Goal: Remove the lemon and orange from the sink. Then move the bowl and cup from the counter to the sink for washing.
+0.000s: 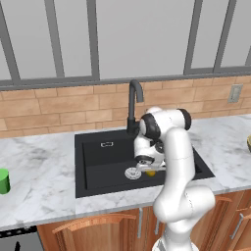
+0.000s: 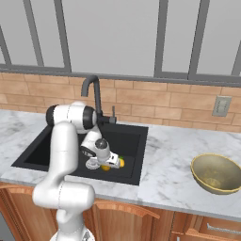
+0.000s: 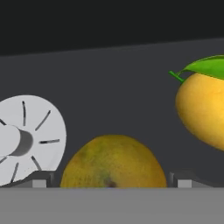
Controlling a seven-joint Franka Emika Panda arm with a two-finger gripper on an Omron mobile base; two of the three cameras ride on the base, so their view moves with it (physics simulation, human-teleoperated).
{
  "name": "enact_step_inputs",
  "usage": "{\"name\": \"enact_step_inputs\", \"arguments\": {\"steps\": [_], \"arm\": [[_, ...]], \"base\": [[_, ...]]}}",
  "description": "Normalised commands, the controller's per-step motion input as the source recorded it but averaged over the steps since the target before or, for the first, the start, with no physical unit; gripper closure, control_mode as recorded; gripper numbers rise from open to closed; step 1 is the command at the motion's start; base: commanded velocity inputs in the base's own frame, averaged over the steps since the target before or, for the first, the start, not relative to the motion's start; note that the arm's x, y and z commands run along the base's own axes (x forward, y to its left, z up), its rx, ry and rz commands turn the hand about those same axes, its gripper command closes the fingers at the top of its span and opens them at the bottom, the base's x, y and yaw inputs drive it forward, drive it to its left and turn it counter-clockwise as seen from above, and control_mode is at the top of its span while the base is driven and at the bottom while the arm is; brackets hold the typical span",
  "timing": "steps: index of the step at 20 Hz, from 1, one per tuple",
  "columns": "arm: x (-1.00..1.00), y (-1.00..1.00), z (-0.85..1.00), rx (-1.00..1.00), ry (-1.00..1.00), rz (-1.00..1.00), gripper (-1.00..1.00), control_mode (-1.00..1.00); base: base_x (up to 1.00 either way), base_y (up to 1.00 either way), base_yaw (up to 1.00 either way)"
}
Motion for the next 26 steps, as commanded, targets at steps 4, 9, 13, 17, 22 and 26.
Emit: {"name": "enact_step_inputs", "arguments": {"steps": [4, 9, 13, 17, 22, 26], "arm": [[0.09, 0.0, -0.19, 0.0, 0.02, 0.0, -1.0, -1.0], [0.08, 0.0, -0.18, 0.0, 0.04, 0.0, 1.0, -1.0], [0.01, -0.01, -0.12, 0.0, 0.0, 0.0, 1.0, -1.0], [0.0, -0.05, -0.07, 0.0, 0.0, 0.0, 1.0, -1.0], [-0.09, -0.06, 0.0, 0.01, 0.0, 0.0, 1.0, -1.0], [-0.2, -0.1, 0.06, 0.0, -0.04, 0.0, 1.0, -1.0]], "base": [[0.0, 0.0, 0.0], [0.0, 0.0, 0.0], [0.0, 0.0, 0.0], [0.0, 0.0, 0.0], [0.0, 0.0, 0.0], [0.0, 0.0, 0.0]]}}
